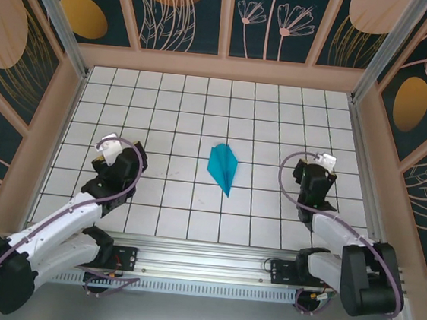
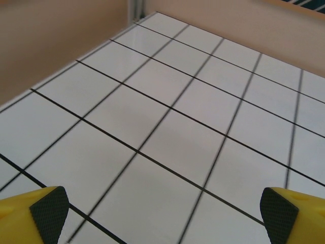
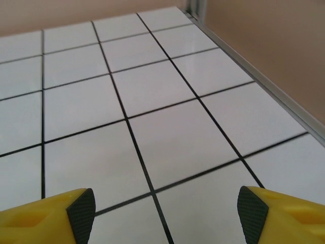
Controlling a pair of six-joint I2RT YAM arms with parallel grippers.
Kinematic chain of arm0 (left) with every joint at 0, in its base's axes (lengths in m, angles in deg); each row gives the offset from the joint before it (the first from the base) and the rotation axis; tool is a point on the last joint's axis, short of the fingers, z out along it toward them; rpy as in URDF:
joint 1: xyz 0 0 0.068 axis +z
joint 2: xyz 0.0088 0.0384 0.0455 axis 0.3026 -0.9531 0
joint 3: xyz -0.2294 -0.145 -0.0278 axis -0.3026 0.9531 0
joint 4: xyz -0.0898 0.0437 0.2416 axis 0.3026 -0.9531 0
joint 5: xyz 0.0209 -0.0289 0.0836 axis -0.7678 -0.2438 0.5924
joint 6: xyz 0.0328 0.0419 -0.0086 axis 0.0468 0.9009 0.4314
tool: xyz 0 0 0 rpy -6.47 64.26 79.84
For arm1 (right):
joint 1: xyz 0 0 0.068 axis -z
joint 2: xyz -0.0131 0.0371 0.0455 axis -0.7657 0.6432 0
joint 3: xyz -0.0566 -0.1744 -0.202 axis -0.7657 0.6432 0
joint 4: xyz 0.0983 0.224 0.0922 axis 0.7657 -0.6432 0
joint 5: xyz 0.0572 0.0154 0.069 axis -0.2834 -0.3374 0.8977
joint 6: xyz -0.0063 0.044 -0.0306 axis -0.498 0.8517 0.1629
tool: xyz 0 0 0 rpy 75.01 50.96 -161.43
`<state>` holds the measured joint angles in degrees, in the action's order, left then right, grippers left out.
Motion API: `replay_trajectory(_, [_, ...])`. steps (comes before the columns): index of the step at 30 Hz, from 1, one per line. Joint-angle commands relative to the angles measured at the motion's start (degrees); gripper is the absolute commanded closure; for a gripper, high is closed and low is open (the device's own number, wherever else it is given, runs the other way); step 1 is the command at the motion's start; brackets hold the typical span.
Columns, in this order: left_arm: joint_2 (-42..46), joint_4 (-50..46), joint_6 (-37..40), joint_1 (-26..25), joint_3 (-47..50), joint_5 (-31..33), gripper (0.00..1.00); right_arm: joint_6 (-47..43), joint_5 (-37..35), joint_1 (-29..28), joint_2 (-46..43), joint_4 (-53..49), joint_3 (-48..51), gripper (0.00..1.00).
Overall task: Fold a paper plane with a square sheet of paper (pick it up from the middle)
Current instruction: Reset both arms
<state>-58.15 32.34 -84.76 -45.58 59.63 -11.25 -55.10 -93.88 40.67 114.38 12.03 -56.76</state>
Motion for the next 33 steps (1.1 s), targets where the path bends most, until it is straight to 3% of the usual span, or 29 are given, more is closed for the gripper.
replay_trajectory(1, [-1.0,7.6,7.5,3.4,3.0,2.7,0.01,-4.2,10.6,3.2,3.8,26.5,5.9,0.23])
replay_trajectory(9, [-1.8,27.3,19.7,9.0,8.8,3.8,0.02,-6.7,18.5,5.4,12.7,28.8,0.9,0.26])
replay_trajectory(14, [-5.8,43.9,27.0,12.9,14.8,-1.7,0.01,-9.1,22.2,7.0,15.4,29.8,-0.7,0.27])
replay_trajectory(18, [-12.2,52.7,28.5,14.4,16.9,-4.9,0.01,-8.1,26.6,10.1,24.6,44.3,2.3,0.26])
replay_trajectory(20, [-13.9,54.0,30.0,14.6,16.3,-6.4,0.02,-7.5,25.8,10.3,23.7,40.5,1.2,0.25])
replay_trajectory(23, [-16.2,59.9,32.0,15.1,16.9,-5.9,0.01,-6.6,27.7,11.7,24.0,41.0,1.1,0.22])
replay_trajectory(24, [-17.3,62.1,32.4,15.6,16.8,-6.7,0.02,-6.7,27.1,11.4,23.8,40.2,0.9,0.02])
replay_trajectory(33, [-27.2,72.9,37.5,18.7,13.4,-18.0,0.02,-6.8,27.0,11.3,23.8,40.6,1.1,0.01])
